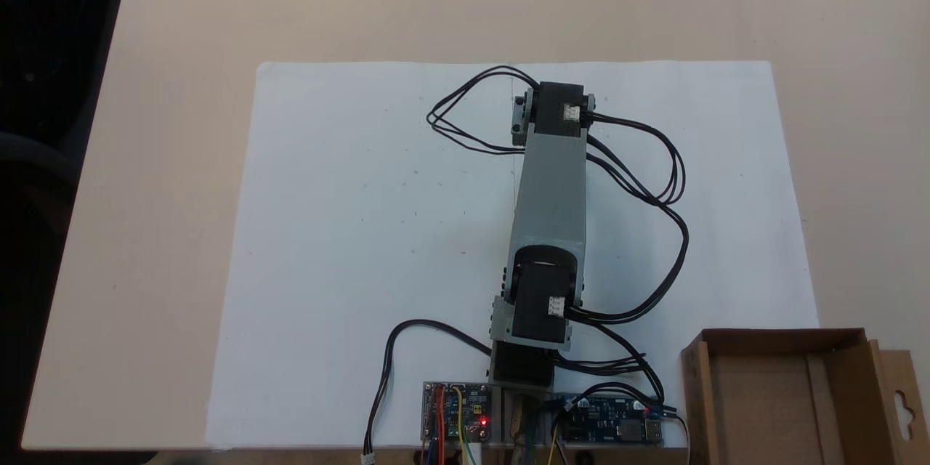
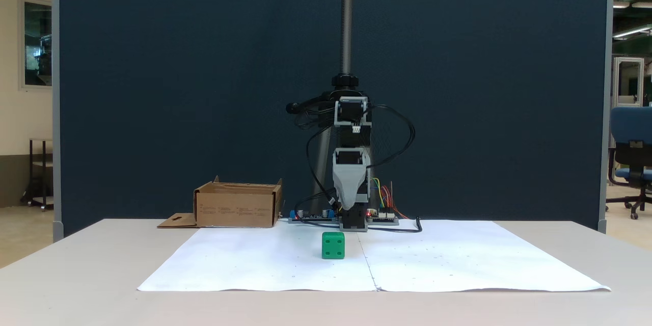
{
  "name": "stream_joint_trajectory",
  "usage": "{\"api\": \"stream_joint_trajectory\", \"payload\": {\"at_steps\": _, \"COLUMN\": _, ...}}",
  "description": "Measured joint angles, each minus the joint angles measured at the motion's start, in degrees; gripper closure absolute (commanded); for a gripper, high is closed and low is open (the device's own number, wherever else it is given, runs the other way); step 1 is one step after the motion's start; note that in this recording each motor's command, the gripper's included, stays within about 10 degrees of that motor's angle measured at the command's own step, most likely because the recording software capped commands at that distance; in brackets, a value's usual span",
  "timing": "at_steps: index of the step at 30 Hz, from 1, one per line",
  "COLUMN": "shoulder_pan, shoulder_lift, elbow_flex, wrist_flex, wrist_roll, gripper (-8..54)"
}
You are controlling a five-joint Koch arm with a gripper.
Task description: Grasp a green dice and put it in the bin.
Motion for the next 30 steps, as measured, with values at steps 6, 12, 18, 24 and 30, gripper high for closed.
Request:
{"api": "stream_joint_trajectory", "payload": {"at_steps": 6, "shoulder_pan": 2.2, "shoulder_lift": -4.04, "elbow_flex": -2.64, "wrist_flex": 0.0, "wrist_roll": -0.7, "gripper": 3.8}}
{"api": "stream_joint_trajectory", "payload": {"at_steps": 12, "shoulder_pan": 3.34, "shoulder_lift": -7.29, "elbow_flex": -2.64, "wrist_flex": 0.0, "wrist_roll": -0.88, "gripper": 3.8}}
{"api": "stream_joint_trajectory", "payload": {"at_steps": 18, "shoulder_pan": 4.39, "shoulder_lift": -9.93, "elbow_flex": -2.64, "wrist_flex": -0.18, "wrist_roll": -0.88, "gripper": 3.9}}
{"api": "stream_joint_trajectory", "payload": {"at_steps": 24, "shoulder_pan": 5.54, "shoulder_lift": -11.51, "elbow_flex": -2.64, "wrist_flex": -0.26, "wrist_roll": -0.88, "gripper": 3.9}}
{"api": "stream_joint_trajectory", "payload": {"at_steps": 30, "shoulder_pan": 5.71, "shoulder_lift": -13.27, "elbow_flex": -2.72, "wrist_flex": -1.41, "wrist_roll": -0.88, "gripper": 3.9}}
